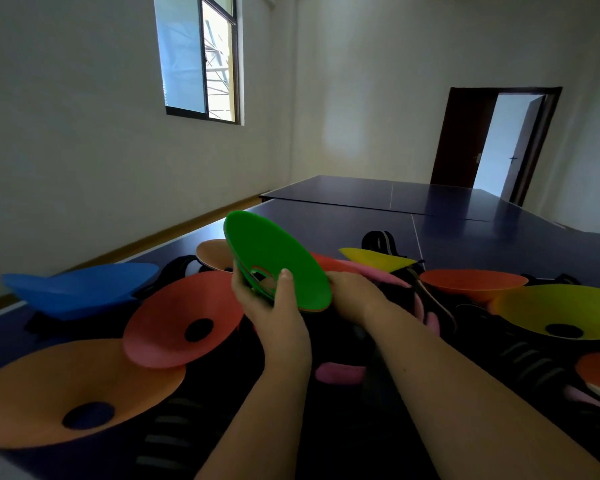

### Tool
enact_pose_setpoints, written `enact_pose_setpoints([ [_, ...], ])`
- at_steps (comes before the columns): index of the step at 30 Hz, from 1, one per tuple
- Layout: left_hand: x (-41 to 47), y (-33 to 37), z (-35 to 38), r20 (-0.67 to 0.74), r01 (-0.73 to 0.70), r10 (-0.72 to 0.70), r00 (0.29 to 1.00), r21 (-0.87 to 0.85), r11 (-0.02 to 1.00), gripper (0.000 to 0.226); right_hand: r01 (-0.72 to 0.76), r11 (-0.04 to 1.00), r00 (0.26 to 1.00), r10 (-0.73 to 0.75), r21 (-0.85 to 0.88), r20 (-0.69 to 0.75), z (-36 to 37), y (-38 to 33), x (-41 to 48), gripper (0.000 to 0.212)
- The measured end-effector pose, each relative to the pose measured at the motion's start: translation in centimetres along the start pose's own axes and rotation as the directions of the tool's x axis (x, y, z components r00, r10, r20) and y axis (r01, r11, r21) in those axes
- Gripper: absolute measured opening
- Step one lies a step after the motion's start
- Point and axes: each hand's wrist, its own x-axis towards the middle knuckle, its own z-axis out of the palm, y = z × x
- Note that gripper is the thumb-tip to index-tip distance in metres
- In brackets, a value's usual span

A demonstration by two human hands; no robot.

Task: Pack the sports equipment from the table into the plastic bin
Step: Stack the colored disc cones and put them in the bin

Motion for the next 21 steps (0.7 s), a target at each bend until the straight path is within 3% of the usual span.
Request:
enact_pose_setpoints([
  [2, 0.1, -0.3, -0.1, -0.036, -0.029, 0.031, 0.999, 0.047, 0.998, 0.079, -0.03, 0.999, 0.998, 0.032, 0.024, -0.05, 0.7, 0.0, 0.1, 0.035],
  [5, 0.2, -0.4, -0.1, -0.151, -0.073, 0.086, 0.985, 0.089, 0.993, 0.074, -0.071, 0.994, 0.982, 0.084, 0.079, -0.171, 1.8, 0.8, 0.0, 0.038],
  [7, 0.1, -0.2, 0.0, -0.189, -0.093, 0.115, 0.975, 0.123, 0.988, 0.078, -0.088, 0.962, 0.935, 0.169, 0.259, -0.31, 1.6, 1.2, -0.2, 0.039],
  [10, 0.2, -0.5, 0.1, -0.15, -0.011, 0.034, 0.988, 0.155, 0.988, 0.075, 0.06, 0.869, 0.836, 0.225, 0.491, -0.501, 0.0, 0.7, -1.0, 0.026],
  [13, 0.4, -1.0, 0.1, -0.012, 0.171, -0.171, 0.985, 0.014, 0.985, 0.076, 0.226, 0.884, 0.876, -0.001, 0.409, -0.482, -1.8, -0.7, -2.7, 0.018],
  [17, 0.8, -0.5, 0.7, 0.009, 0.373, -0.381, 0.924, -0.228, 0.899, 0.102, 0.343, 0.917, 0.891, -0.249, 0.202, -0.38, -4.0, -1.6, -5.4, 0.036],
  [21, 1.0, -0.6, 0.5, 0.052, 0.417, -0.42, 0.906, -0.273, 0.867, 0.088, 0.303, 0.886, 0.929, -0.192, 0.352, -0.317, -4.8, -1.3, -6.0, 0.04],
])
